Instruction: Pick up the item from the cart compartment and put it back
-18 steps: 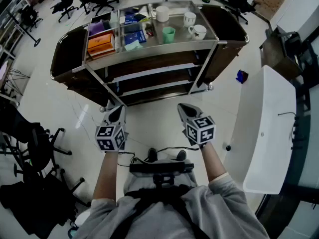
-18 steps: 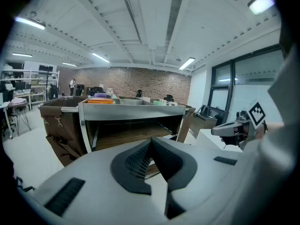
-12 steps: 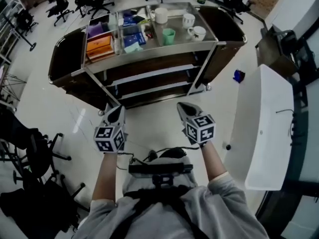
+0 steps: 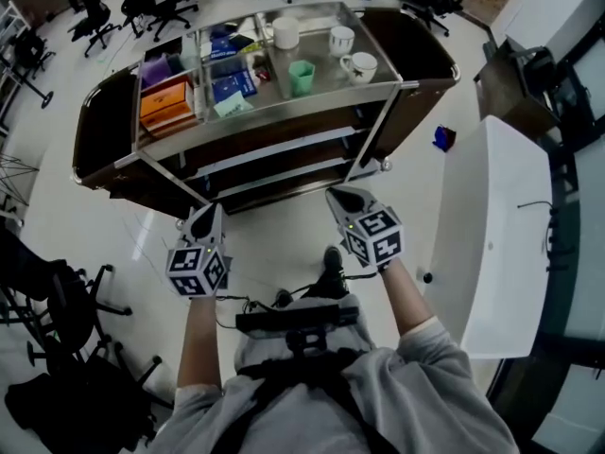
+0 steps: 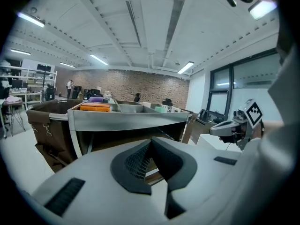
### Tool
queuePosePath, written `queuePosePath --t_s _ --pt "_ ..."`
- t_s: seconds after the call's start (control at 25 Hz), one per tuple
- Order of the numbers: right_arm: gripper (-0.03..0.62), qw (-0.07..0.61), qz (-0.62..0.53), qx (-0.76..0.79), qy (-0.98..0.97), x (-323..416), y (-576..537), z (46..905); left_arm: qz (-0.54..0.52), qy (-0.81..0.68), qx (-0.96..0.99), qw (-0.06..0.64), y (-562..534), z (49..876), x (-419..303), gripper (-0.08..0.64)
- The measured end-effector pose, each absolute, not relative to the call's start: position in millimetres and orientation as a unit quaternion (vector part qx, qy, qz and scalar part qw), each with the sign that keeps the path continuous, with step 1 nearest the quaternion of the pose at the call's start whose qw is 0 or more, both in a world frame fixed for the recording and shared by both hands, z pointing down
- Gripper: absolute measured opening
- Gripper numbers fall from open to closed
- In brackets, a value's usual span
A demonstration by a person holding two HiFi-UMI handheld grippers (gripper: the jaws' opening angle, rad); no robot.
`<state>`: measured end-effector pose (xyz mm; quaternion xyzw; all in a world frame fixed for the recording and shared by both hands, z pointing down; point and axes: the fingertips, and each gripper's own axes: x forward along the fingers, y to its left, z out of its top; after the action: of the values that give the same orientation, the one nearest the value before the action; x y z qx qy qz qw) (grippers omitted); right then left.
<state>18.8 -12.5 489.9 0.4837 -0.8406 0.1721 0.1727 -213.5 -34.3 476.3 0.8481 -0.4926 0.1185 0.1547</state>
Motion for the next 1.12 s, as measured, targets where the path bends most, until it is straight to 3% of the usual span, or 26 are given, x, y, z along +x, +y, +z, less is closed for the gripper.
queuePosePath --t_s 0.68,0.8,1.12 --pt "0.009 0.282 -0.06 0.32 -0.902 69 -195 341 0.111 -0.534 0.828 0.13 -124 424 -101 0.0" --pt "0.054 0.329 -0.089 0.288 -0.895 58 -229 345 0.115 -0.525 0.834 0.122 -140 418 -90 0.0" --pt "0.343 0.473 -0.104 0.157 -0.861 34 -280 389 0.094 -0.503 0.851 0.119 -177 407 -74 0.0"
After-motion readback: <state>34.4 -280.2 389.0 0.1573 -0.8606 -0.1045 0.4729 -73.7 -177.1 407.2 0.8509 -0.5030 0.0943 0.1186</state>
